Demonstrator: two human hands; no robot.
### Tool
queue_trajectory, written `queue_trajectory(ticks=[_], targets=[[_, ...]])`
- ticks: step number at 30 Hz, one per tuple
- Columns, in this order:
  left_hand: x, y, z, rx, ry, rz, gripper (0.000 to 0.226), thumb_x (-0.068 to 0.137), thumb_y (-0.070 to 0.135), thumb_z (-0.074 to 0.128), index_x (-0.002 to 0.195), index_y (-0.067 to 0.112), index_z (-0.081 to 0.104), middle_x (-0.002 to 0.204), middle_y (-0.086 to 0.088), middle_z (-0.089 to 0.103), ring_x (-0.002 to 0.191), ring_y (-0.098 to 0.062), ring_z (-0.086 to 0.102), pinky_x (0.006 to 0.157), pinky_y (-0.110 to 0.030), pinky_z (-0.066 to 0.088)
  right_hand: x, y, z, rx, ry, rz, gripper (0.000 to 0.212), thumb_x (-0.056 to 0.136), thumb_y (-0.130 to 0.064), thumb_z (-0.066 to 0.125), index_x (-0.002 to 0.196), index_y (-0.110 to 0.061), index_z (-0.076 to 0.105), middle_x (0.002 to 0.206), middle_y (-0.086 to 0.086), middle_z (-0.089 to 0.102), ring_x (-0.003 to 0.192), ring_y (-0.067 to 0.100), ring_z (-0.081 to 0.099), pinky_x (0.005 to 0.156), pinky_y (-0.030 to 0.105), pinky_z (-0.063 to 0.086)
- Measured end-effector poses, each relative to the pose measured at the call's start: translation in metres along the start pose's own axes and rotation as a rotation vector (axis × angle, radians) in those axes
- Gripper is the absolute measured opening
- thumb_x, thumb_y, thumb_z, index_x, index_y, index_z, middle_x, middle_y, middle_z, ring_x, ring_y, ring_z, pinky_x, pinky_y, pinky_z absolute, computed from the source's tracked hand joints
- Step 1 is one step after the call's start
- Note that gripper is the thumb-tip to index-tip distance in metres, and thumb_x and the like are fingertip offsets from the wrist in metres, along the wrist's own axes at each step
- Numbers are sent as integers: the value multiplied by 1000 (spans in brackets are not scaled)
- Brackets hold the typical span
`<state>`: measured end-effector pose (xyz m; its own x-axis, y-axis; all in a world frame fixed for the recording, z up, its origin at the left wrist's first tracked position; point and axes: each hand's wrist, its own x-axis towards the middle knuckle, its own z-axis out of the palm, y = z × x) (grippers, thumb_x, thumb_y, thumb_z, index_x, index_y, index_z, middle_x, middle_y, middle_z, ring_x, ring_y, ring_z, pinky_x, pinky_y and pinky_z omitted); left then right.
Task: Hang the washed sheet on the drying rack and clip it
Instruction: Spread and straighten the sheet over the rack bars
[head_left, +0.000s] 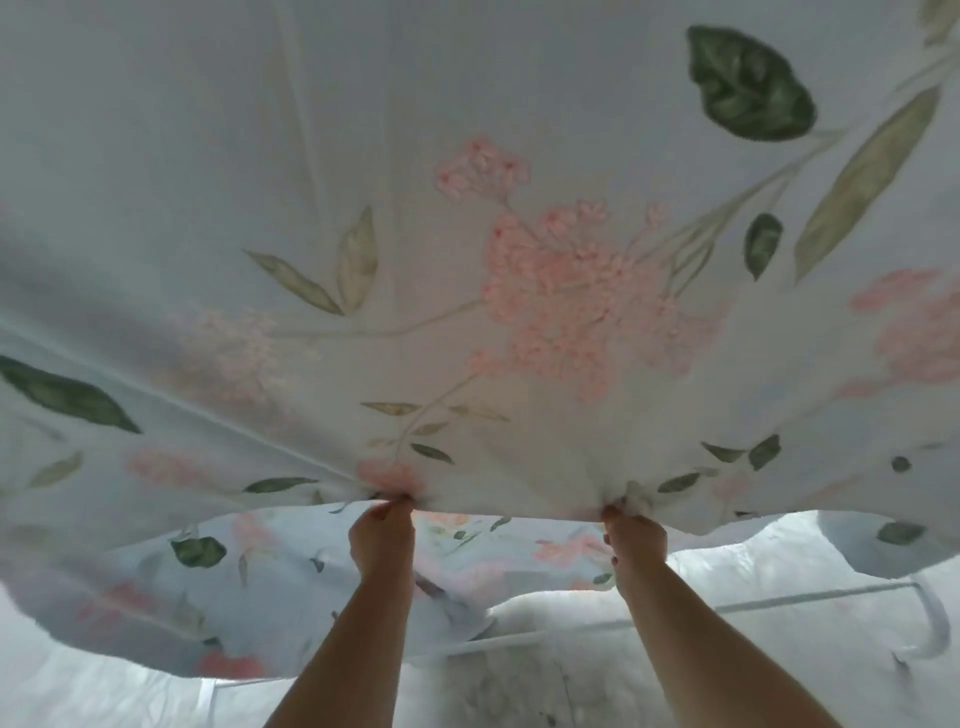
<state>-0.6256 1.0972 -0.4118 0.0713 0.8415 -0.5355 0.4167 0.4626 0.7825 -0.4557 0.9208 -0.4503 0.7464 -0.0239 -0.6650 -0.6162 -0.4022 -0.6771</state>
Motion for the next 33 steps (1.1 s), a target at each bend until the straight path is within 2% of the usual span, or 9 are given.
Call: queue_trajectory(ticks=[3,6,9,12,17,20,24,29,33], targets=[[12,-35,30,71,-17,-17,27,81,20,62,55,11,61,65,-14,64,71,-32,58,78,-40,49,31,26,-10,-129,120,7,29,88,-23,56,86,4,66,90,19,68,75,31,57,70,35,46],[15,-71,52,137,-36,-29,27,82,18,60,57,12,61,69,-14,66,77,-33,60,79,-38,46,62,52,-20,-266,132,12,35,89,-27,50,90,3,69,96,19,71,92,33,62,77,33,41],[19,-108,76,127,-51,-65,27,81,15,61,54,12,60,68,-15,64,72,-30,55,76,-36,44,89,75,-30,-298,147,28,32,89,-25,49,78,0,67,87,18,71,81,33,60,65,32,39],[18,-142,92,151,-61,-139,29,79,16,61,51,9,58,62,-14,61,64,-28,49,64,-34,39,105,99,-40,-268,169,61,30,87,-23,51,82,2,67,86,20,70,87,37,63,73,35,46],[19,-185,110,243,-103,-213,25,82,20,60,57,14,60,78,-16,68,79,-33,59,80,-38,46,122,137,-58,-216,185,127,27,85,-23,55,75,0,63,82,20,69,81,37,63,78,43,54],[13,-193,112,241,-108,-226,27,84,21,60,59,13,60,75,-14,68,82,-32,64,78,-36,46,113,146,-66,-90,190,152,23,85,-20,58,74,0,62,77,18,66,79,34,62,77,42,54],[-7,-185,102,68,-148,-225,25,88,18,60,66,9,59,66,-2,62,62,-18,60,68,-32,40,92,144,-76,111,57,184,20,91,-16,59,73,-7,58,78,8,61,76,21,59,66,32,47],[-42,-163,72,-33,-211,-352,25,91,32,60,91,7,57,82,0,64,60,-13,63,59,-30,43,48,125,-85,98,-97,186,17,96,-24,53,83,-15,58,89,4,62,89,22,60,88,41,47],[-87,-129,39,-21,-306,-447,26,93,35,55,88,10,58,85,1,67,73,-15,63,81,-37,37,-12,93,-93,82,-205,132,15,96,-25,53,84,-17,58,91,3,64,86,21,61,73,33,46]])
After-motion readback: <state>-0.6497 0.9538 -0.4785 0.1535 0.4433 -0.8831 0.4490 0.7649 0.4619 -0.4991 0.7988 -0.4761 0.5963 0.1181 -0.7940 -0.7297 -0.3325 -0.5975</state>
